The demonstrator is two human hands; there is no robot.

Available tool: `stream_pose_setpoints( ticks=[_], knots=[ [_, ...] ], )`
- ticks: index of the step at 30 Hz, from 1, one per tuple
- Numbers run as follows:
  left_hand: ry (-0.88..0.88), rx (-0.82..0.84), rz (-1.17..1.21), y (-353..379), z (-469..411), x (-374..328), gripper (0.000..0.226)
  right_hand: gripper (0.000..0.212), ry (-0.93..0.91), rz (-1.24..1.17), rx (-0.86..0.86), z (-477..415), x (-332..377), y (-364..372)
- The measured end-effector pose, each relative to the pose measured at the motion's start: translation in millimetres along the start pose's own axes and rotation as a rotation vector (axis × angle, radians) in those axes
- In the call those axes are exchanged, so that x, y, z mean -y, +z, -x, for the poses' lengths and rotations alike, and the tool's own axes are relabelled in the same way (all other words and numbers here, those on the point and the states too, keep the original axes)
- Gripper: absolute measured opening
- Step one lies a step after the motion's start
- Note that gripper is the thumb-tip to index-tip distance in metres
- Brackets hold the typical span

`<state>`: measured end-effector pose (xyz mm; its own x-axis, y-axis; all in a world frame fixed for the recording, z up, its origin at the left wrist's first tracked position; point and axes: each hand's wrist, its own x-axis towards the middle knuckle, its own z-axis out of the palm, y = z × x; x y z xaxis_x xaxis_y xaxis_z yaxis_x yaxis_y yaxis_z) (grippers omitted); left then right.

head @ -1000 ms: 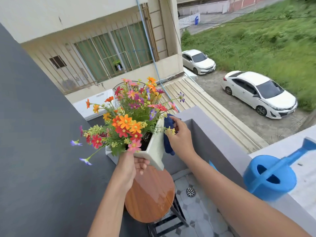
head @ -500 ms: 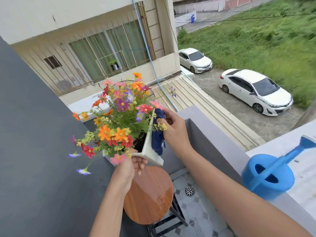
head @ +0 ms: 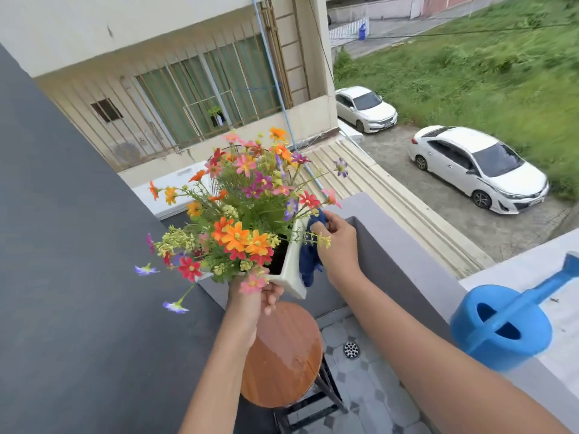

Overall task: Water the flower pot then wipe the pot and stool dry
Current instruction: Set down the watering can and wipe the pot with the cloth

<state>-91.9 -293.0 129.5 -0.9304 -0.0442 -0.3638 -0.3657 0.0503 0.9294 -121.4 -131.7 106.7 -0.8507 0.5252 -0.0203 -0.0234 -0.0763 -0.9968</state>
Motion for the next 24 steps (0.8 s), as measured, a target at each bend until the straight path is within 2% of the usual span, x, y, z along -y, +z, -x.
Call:
stream_pose_setpoints(
  ticks=[2, 4, 7, 10, 16, 24],
  knots=[
    [-0.043, -0.047, -0.023, 4.9, -7.8, 5.2, 0.029, 0.038, -0.056, -0.016, 0.018, 5.4, 8.7, 1.6],
    [-0.057, -0.050, 0.015, 7.2, -10.4, 4.9, 0.034, 0.021, -0.094, -0.057, 0.070, 18.2, 15.6, 2.8],
    [0.020, 0.018, 0.142, 8.6, -1.6, -2.5, 0.029, 0.040, -0.129, -0.057, 0.156, 48.6, 10.9, 4.9],
    [0.058, 0.073, 0.178, 5.0, 3.4, -8.5, 0.028, 0.039, -0.179, 0.030, 0.209, 76.4, -5.7, -1.3],
    [0.080, 0.088, 0.205, 5.6, 11.0, -13.9, 0.032, 0.045, 0.008, 0.166, 0.181, 68.5, -42.7, -13.4],
    [0.050, 0.071, 0.166, 9.6, 8.0, -11.6, 0.025, 0.037, -0.174, -0.156, 0.099, 59.8, 5.1, 5.7]
  ],
)
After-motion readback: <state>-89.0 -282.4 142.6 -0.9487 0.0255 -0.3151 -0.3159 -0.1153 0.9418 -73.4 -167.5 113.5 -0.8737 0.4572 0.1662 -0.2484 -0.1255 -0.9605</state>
